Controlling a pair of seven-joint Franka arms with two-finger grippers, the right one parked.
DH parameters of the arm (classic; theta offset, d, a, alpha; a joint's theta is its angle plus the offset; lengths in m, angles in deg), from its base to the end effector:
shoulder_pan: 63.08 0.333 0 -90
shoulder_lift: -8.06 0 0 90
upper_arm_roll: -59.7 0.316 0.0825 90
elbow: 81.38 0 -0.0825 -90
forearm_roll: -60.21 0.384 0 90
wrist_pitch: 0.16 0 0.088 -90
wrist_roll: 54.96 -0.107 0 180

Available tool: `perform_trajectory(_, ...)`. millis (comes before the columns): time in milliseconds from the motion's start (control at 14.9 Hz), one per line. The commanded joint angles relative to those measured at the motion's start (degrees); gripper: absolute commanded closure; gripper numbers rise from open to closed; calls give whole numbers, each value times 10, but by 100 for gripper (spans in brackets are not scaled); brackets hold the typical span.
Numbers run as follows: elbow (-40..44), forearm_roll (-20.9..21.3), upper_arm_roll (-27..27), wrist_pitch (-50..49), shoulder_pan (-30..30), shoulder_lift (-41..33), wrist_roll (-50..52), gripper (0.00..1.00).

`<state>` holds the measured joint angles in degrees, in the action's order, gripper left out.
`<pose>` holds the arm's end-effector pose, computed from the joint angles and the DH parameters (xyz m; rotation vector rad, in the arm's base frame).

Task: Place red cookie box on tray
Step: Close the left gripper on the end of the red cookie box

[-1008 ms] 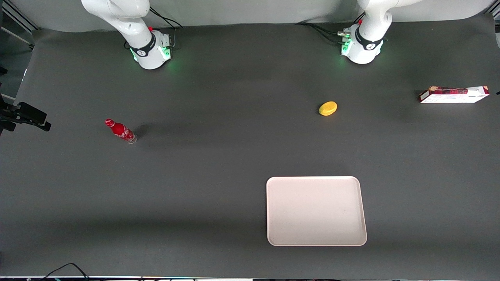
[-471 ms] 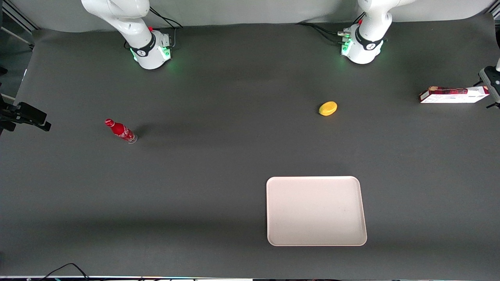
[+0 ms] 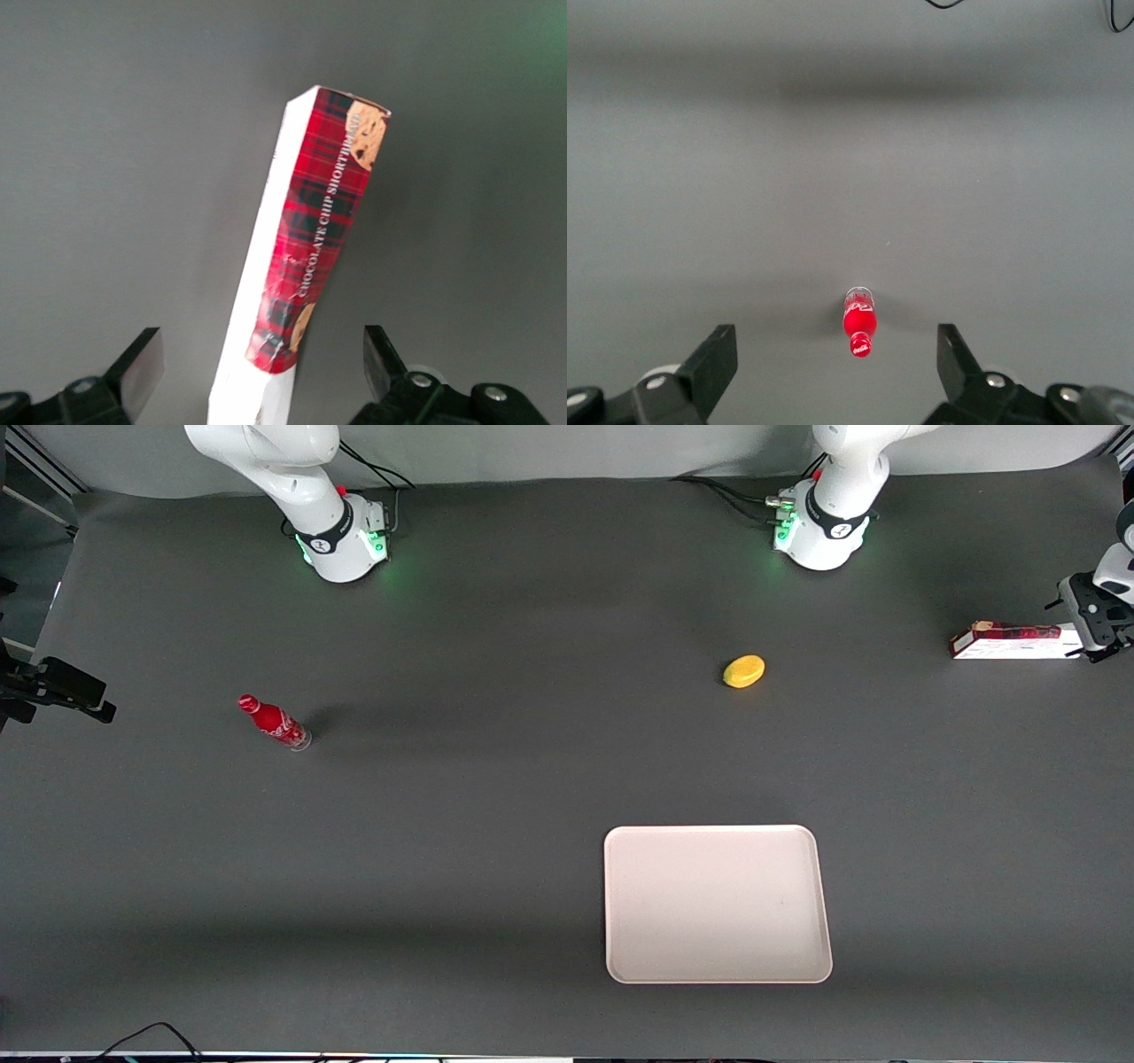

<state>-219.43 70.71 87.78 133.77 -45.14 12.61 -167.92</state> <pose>0.3285 0.3470 0.2722 2.3979 -1.8302 -0.2779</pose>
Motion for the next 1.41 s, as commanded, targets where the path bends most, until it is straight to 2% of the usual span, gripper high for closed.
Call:
perform_trajectory(0, -2, -4, -2, 7, 13, 26, -27, 0)
perform_trajectory(538, -2, -15, 7, 25, 13, 62, -59, 0)
perform_trajectory(739, -1, -61, 8, 53, 14, 80, -109, 1)
perform_trajectory(941, -1, -71, 8, 56, 14, 87, -115, 3)
perform_trajectory(1008, 0, -71, 8, 58, 14, 88, -115, 9)
perform_trajectory(1076, 1, -71, 8, 65, 14, 91, -117, 22)
perform_trajectory(1210, 1, -71, 8, 70, 13, 92, -127, 50)
perform_trajectory(1277, 1, -71, 8, 72, 10, 92, -127, 71)
perform_trajectory(1345, 1, -71, 8, 72, 10, 92, -127, 85)
